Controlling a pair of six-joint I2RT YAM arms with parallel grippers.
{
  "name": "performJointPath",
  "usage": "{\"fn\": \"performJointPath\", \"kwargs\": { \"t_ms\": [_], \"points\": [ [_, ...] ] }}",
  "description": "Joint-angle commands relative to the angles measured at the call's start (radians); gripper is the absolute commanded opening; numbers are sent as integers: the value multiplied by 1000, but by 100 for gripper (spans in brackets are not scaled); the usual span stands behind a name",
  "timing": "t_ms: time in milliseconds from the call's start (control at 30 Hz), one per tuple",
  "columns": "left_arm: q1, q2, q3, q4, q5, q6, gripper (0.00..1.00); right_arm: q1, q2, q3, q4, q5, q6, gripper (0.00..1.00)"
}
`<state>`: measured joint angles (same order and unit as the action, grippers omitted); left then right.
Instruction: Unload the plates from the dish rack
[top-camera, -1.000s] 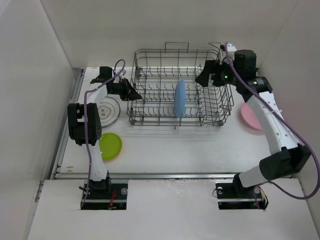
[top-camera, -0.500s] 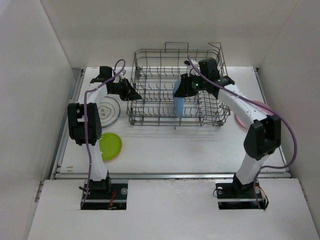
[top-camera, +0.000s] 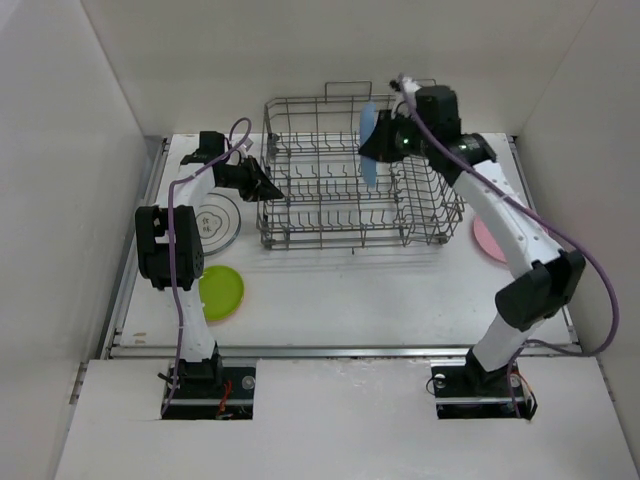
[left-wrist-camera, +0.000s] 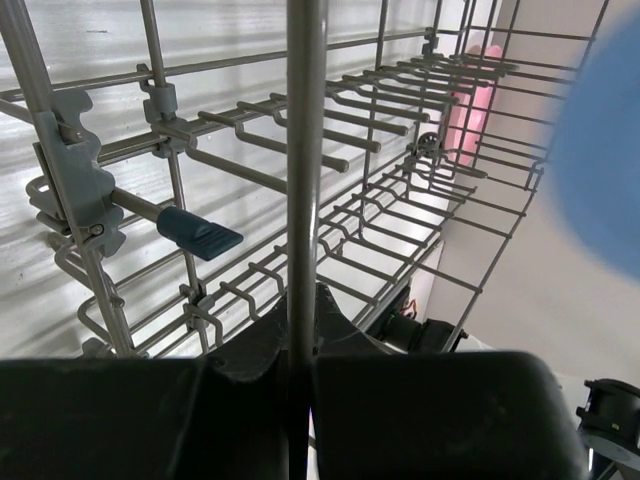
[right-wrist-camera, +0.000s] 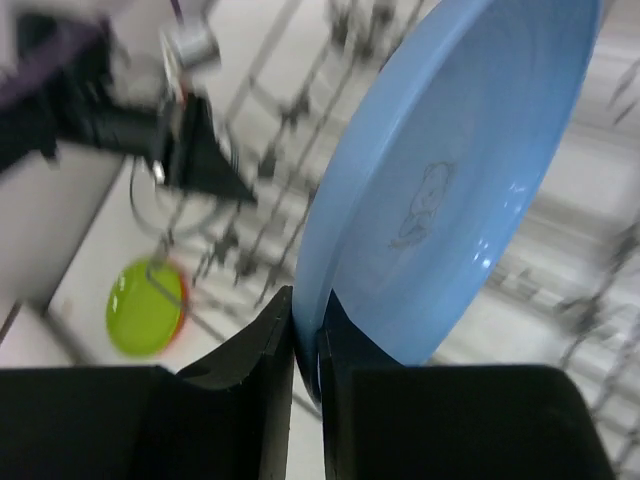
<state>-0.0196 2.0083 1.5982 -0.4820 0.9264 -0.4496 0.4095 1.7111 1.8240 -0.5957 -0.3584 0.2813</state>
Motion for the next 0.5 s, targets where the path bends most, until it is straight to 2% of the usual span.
{"fn": "performJointPath", "kwargs": {
  "t_ms": [0,167,267,300,367,400,467],
  "points": [
    [24,-6,45,-38,-31,31,0,-21,-154,143,136,245,-65,0],
    [24,-6,54,-38,-31,31,0,-31,-217,141,126,404,-65,0],
    [24,-6,54,-47,-31,31,0,-41,-242,132,116,577,-77,0],
    [24,-6,54,-47,-31,31,0,-50,-255,132,87,696,-77,0],
    [24,-6,54,-47,-31,31,0,-75,-255,132,57,813,-126,0],
    [24,-6,54,-47,-31,31,0,-98,-255,144,15,940,-140,0],
    [24,-6,54,-47,-31,31,0,-136,-231,144,-39,1038,-151,0]
  ]
}}
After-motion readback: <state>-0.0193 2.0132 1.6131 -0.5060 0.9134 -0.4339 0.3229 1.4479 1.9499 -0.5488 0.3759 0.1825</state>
